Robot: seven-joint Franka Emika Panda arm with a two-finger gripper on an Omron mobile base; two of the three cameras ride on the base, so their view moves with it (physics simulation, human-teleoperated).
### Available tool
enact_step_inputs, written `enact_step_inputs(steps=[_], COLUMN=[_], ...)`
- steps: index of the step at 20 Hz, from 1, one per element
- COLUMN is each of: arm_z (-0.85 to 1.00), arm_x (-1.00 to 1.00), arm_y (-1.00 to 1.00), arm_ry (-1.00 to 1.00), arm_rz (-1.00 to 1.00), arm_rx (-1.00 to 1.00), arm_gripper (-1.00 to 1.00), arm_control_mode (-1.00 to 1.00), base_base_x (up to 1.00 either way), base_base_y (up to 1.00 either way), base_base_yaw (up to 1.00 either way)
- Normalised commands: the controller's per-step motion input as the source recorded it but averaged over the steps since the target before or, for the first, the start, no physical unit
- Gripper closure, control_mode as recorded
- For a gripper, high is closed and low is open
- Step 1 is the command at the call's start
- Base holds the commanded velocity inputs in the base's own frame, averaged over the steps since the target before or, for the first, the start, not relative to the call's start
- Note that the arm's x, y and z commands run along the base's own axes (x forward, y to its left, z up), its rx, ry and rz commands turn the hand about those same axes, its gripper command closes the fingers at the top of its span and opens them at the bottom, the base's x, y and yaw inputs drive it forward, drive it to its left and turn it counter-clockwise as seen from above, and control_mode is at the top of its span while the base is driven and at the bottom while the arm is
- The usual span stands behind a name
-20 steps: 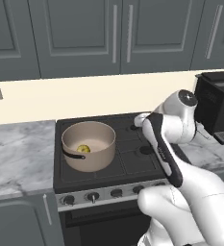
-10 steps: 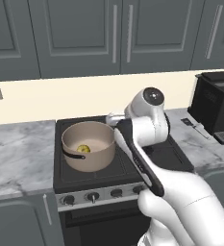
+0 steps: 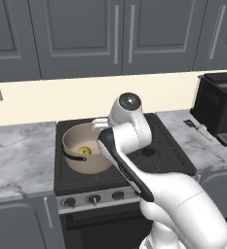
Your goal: Put the squash and potato in the pot. Retrieve the spatula and lightly stir the vegetables in the pot.
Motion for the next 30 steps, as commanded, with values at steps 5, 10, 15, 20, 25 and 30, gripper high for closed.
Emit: enact_step_inputs(steps=[5,10,15,20,25,30], arm_z=[-0.57,-0.33,-0.27,-0.15,-0.29,-0.28], arm_x=[0.23,0.46,0.27,0.30,0.26,0.19], arm_y=[0.00,0.13,0.28,0.22,0.05,0.00], arm_ry=[0.12,0.15,0.11,0.06,0.05,0.03], arm_rz=[-0.02,0.00,0.00,0.00,0.00,0.00], arm_rx=[-0.01,0.00,0.00,0.00,-0.02,-0.08], arm_gripper=[1.00,1.00,1.00,1.00,1.00,1.00], arm_control_mode=[-1.00,-1.00,-1.00,-1.00,-1.00,-1.00], base_base_x=[0.00,0.00,0.00,0.00,0.00,0.00], base_base_y=[0.00,0.00,0.00,0.00,0.00,0.00], base_base_yaw=[0.00,0.00,0.00,0.00,0.00,0.00])
